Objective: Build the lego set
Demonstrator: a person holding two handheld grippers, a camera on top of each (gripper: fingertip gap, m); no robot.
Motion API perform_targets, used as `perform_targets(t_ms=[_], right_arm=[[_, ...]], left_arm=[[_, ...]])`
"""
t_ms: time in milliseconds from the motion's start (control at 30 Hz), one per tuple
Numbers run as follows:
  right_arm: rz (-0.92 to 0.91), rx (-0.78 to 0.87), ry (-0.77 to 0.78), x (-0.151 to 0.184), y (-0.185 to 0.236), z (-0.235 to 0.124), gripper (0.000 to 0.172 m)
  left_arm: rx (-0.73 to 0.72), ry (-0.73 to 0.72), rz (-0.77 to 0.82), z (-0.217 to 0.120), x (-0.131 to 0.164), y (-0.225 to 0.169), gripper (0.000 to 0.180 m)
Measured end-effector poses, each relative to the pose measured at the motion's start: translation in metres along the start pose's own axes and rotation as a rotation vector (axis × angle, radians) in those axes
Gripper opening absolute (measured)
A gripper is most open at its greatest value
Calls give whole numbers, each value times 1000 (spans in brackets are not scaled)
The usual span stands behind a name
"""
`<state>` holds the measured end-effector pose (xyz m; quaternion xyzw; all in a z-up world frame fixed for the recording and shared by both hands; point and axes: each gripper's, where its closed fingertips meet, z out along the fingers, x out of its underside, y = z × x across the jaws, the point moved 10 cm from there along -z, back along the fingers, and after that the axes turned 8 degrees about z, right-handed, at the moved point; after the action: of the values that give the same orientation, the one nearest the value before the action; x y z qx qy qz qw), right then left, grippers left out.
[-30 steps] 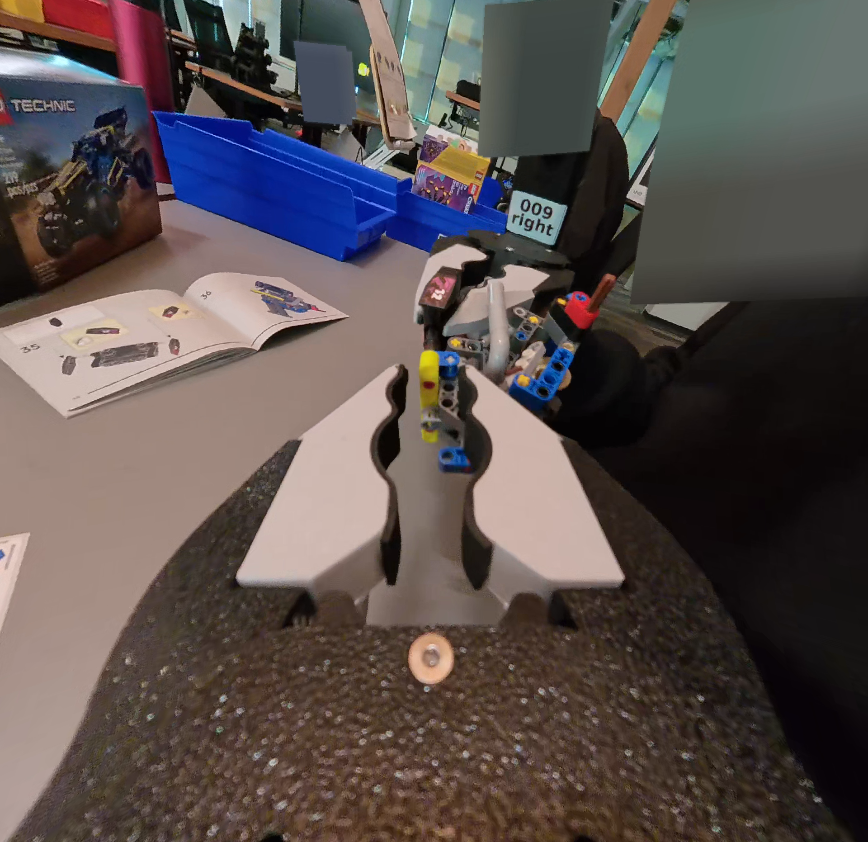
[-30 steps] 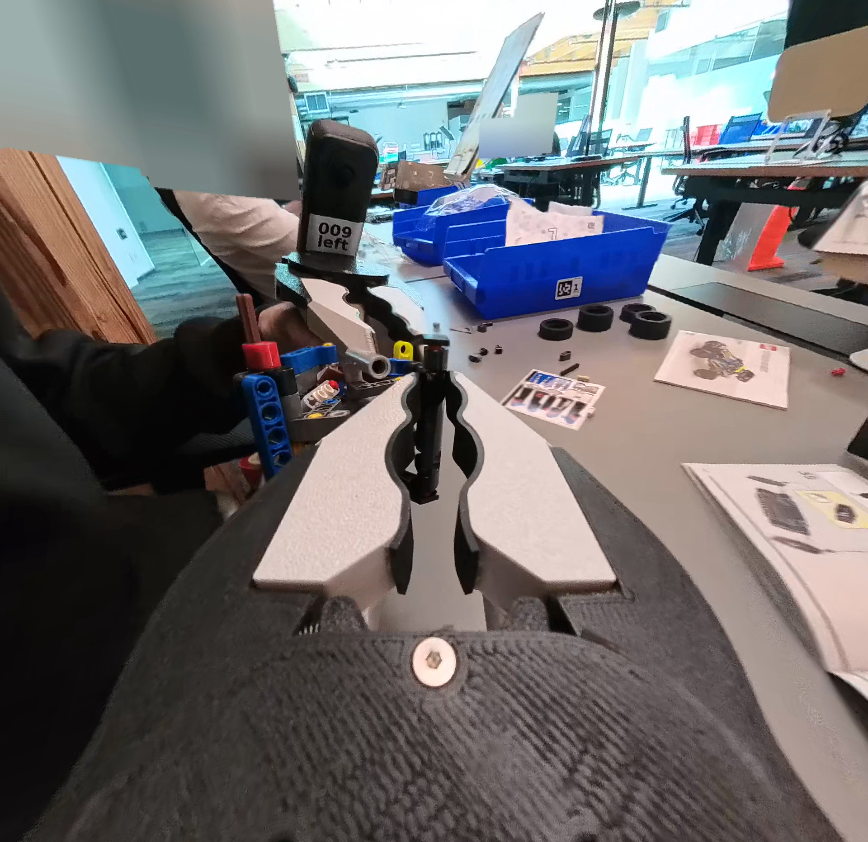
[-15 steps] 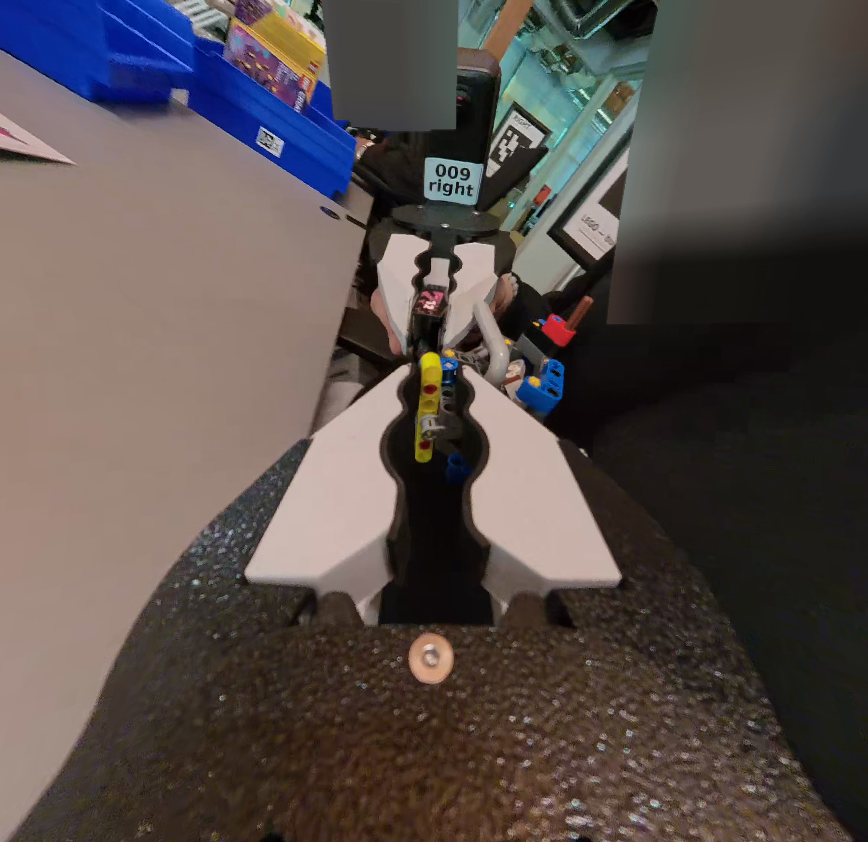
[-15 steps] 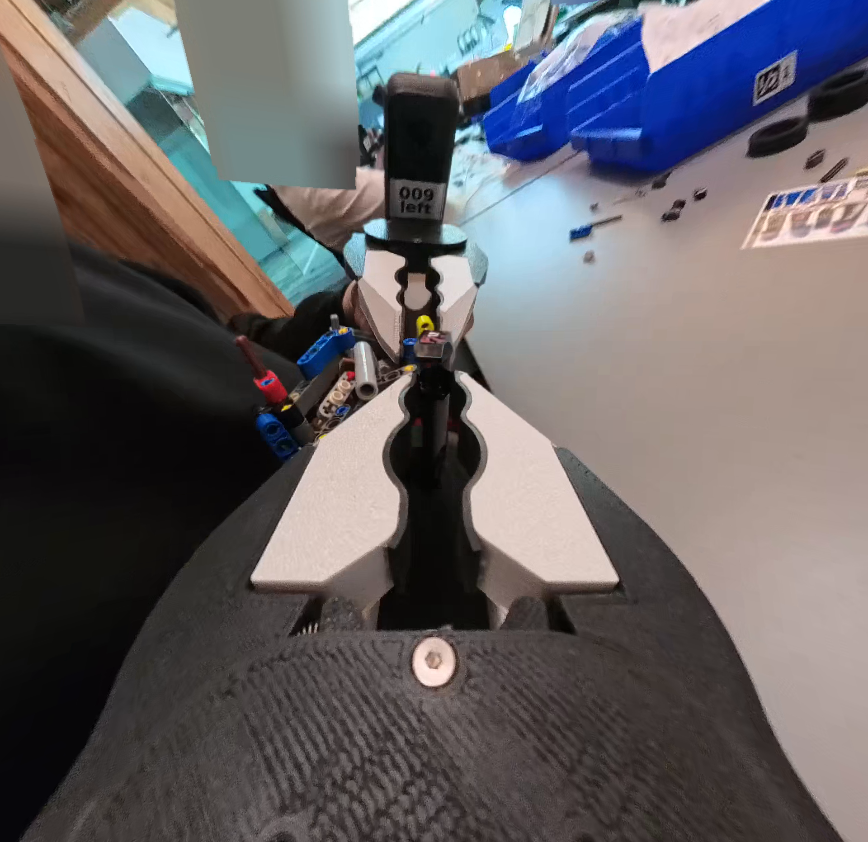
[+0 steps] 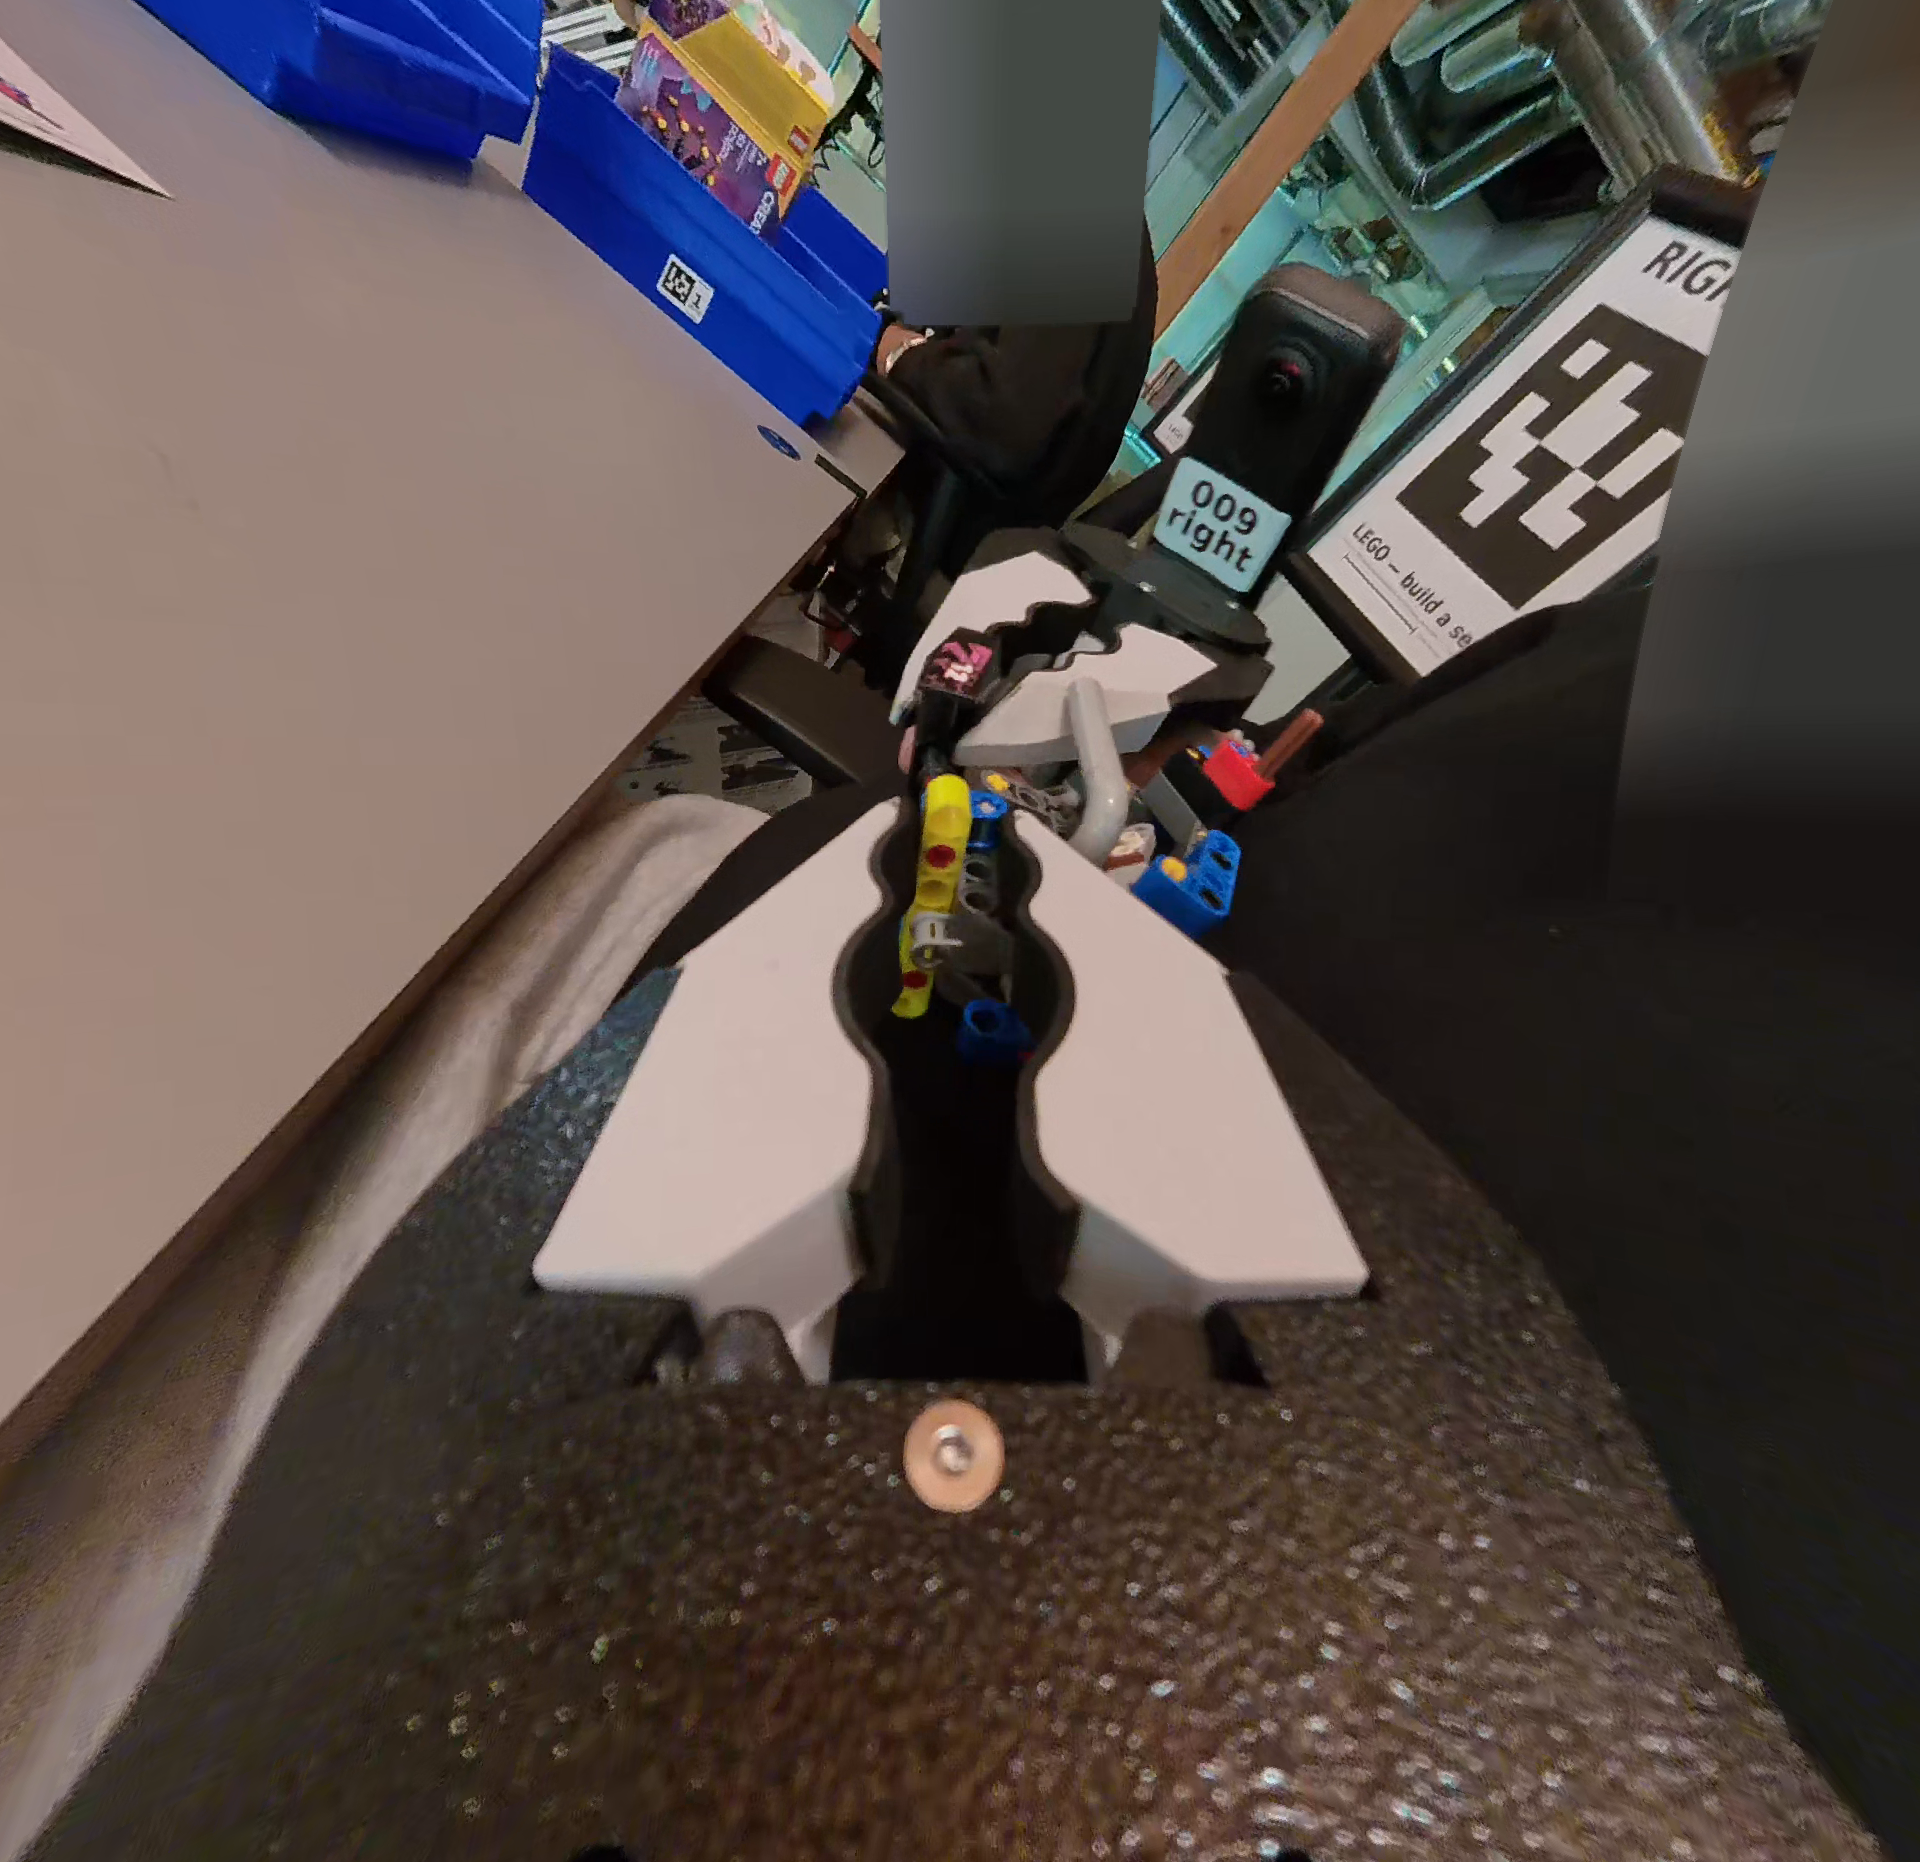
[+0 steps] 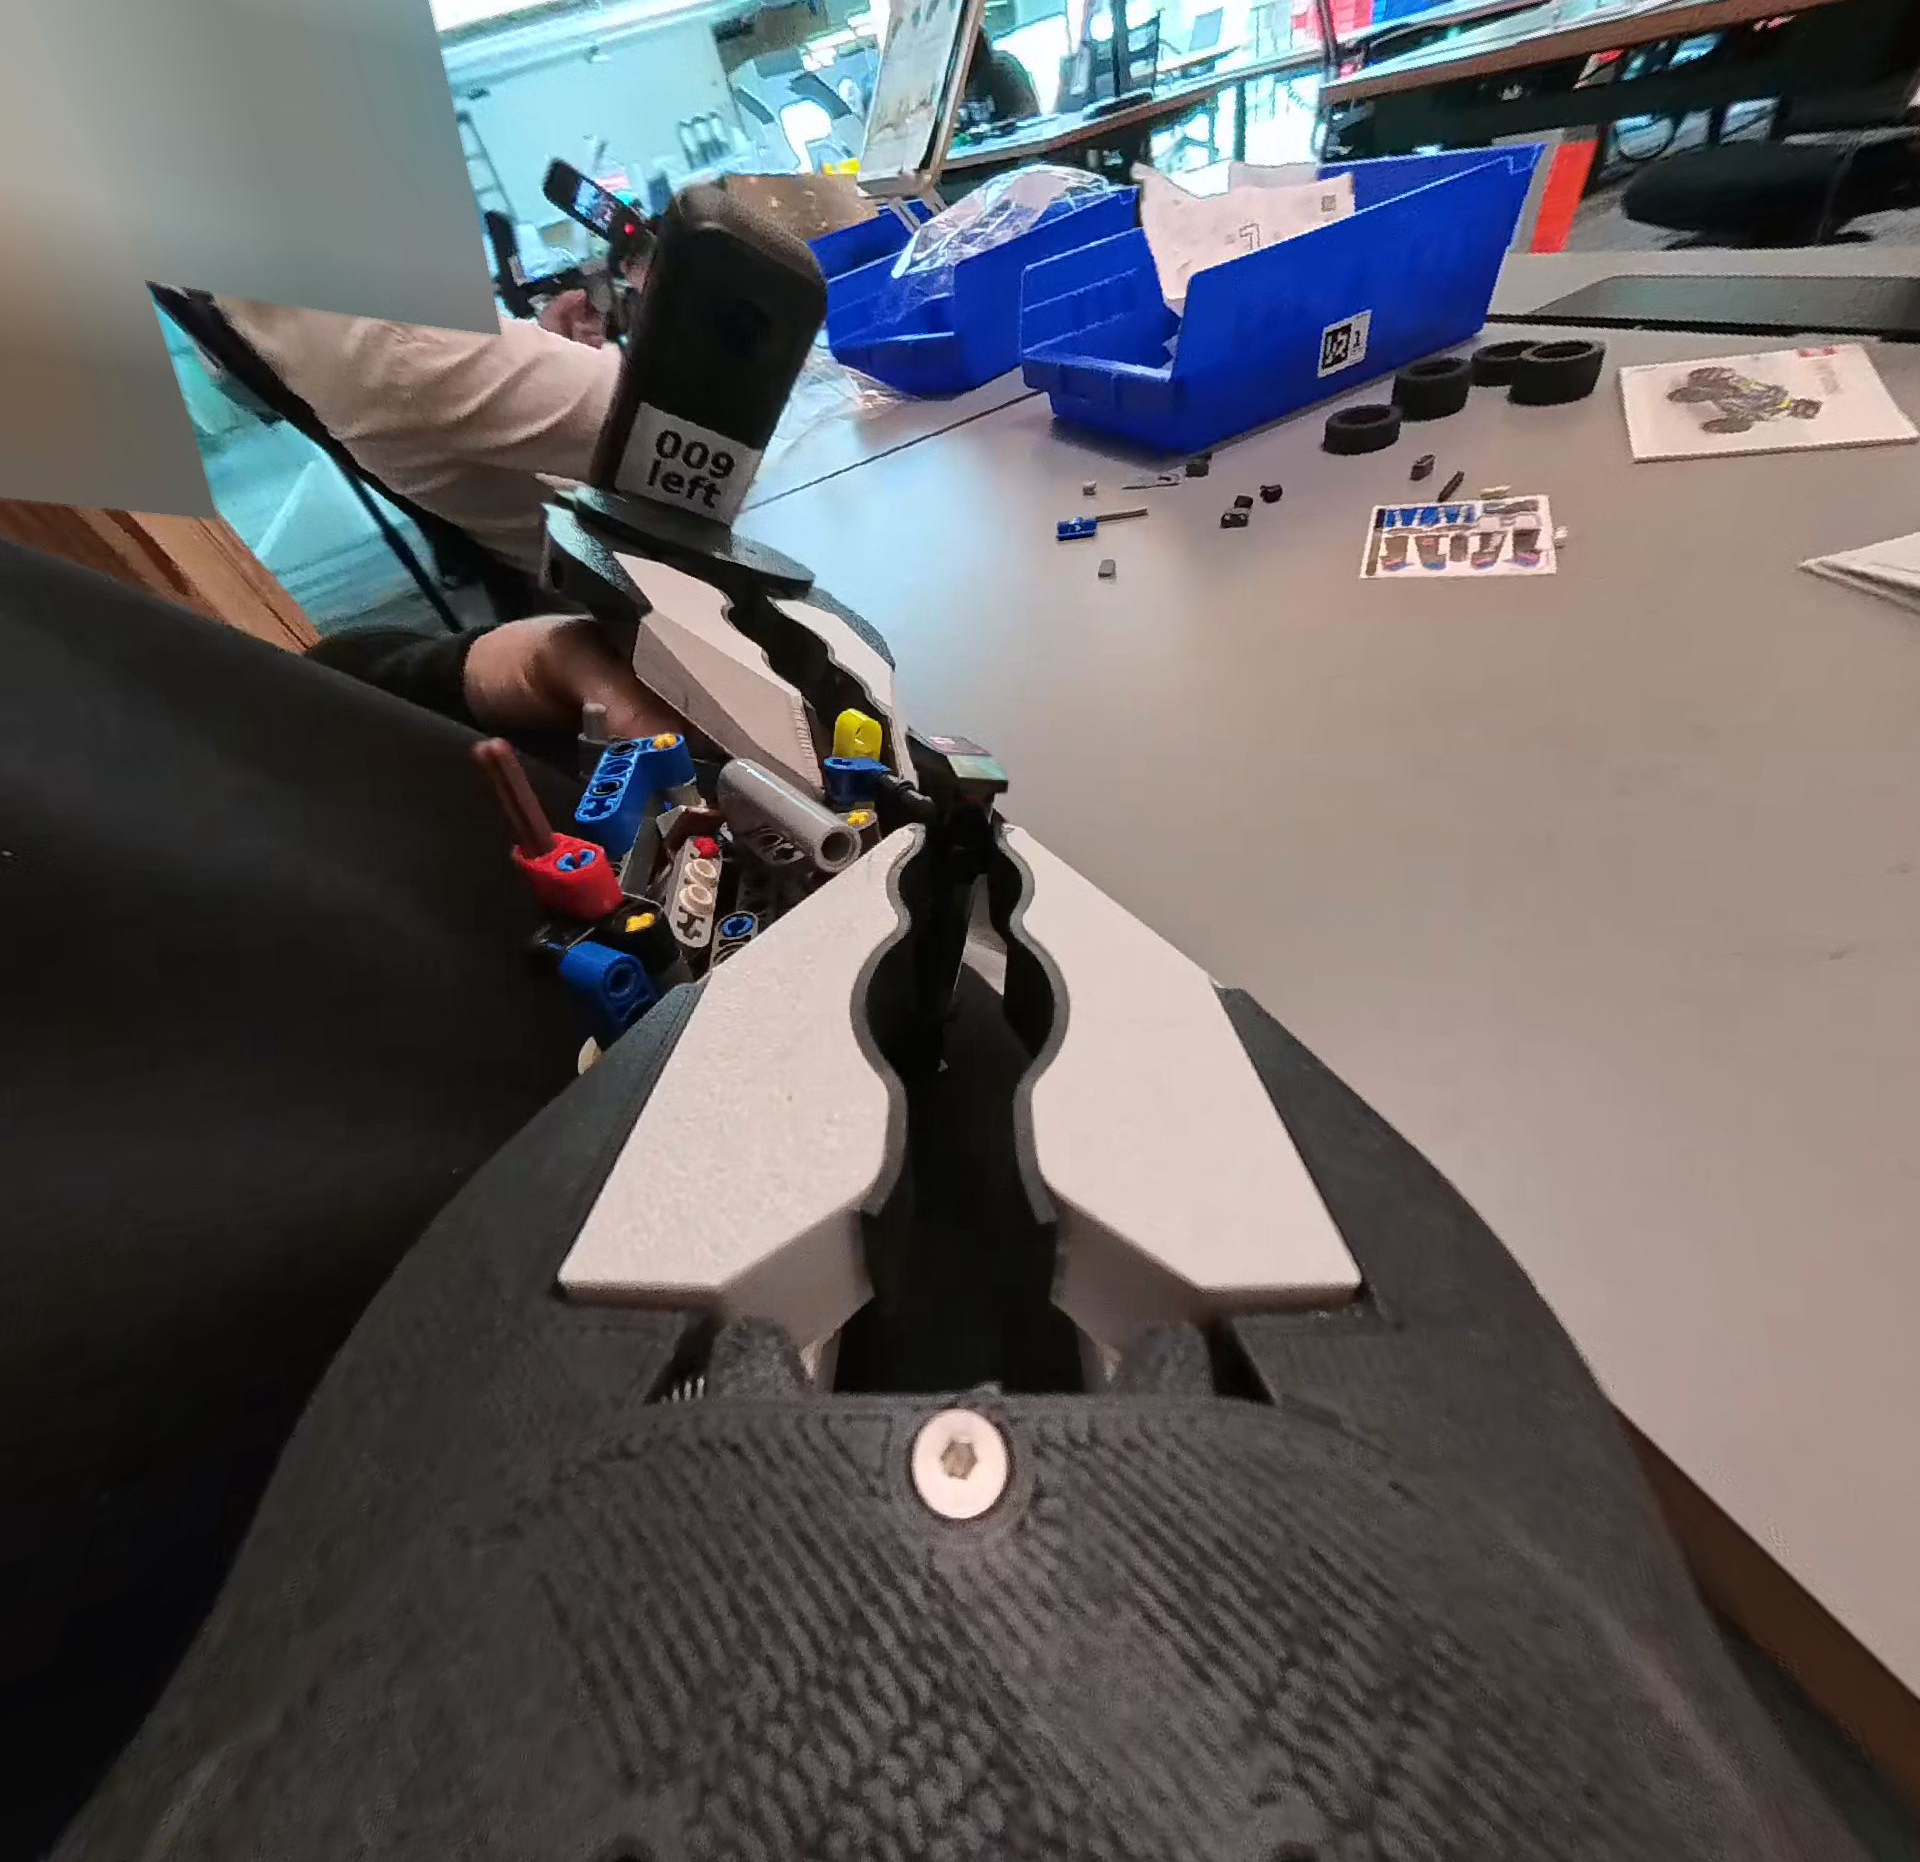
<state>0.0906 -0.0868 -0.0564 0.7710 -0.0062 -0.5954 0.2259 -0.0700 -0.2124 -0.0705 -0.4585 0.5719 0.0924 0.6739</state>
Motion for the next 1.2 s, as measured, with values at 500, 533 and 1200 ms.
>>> perform_targets(t_ms=[500, 533, 1200], right_arm=[[125, -82, 42, 4, -16, 2, 7], [128, -75, 48, 5, -17, 1, 8], [-50, -410, 168, -8, -46, 18, 8]], left_arm=[[91, -82, -66, 2, 11, 19, 12], [84, -74, -58, 3, 11, 19, 12], [105, 72, 110, -1, -2, 23, 12]])
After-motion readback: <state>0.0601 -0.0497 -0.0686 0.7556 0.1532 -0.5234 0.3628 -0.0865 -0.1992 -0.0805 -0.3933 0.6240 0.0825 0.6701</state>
